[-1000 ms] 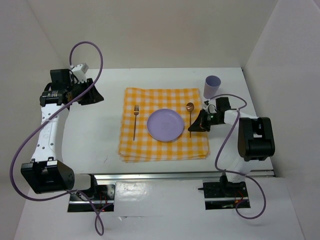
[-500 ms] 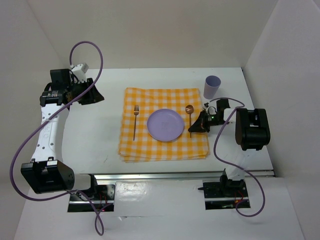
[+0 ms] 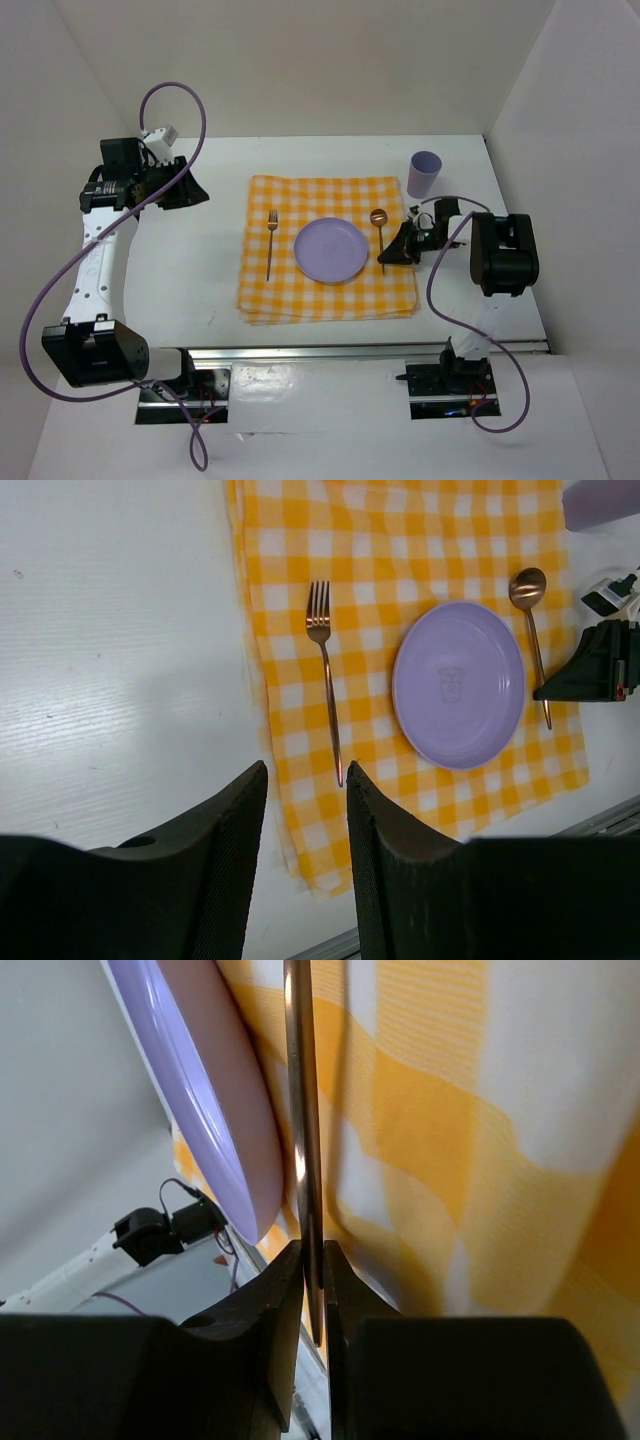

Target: Set the dinner table for one person

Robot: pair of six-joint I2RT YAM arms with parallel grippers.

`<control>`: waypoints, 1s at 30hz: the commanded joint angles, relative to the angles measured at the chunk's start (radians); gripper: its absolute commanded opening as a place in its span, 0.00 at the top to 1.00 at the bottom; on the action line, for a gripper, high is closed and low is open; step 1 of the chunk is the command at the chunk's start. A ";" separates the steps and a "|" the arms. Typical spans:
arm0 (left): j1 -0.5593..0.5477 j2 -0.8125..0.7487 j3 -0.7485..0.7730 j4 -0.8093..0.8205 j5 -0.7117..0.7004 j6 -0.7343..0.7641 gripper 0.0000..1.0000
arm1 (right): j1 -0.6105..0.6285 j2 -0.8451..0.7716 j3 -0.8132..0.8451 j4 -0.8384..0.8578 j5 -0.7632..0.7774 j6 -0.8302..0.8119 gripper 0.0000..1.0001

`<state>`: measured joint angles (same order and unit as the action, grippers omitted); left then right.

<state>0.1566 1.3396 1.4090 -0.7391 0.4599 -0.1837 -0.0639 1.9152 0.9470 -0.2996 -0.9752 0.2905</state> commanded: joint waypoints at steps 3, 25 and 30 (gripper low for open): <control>0.003 0.000 0.030 0.020 0.042 0.010 0.55 | -0.028 -0.073 -0.019 0.002 0.024 -0.007 0.77; 0.003 -0.010 0.021 0.020 0.060 0.010 0.55 | -0.028 -0.091 -0.042 -0.033 0.087 0.021 0.70; 0.003 -0.010 0.011 0.020 0.060 0.010 0.55 | -0.004 -0.148 0.045 -0.163 0.234 -0.025 0.68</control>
<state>0.1566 1.3396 1.4090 -0.7391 0.4946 -0.1833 -0.0849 1.8462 0.9112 -0.3763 -0.8436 0.3077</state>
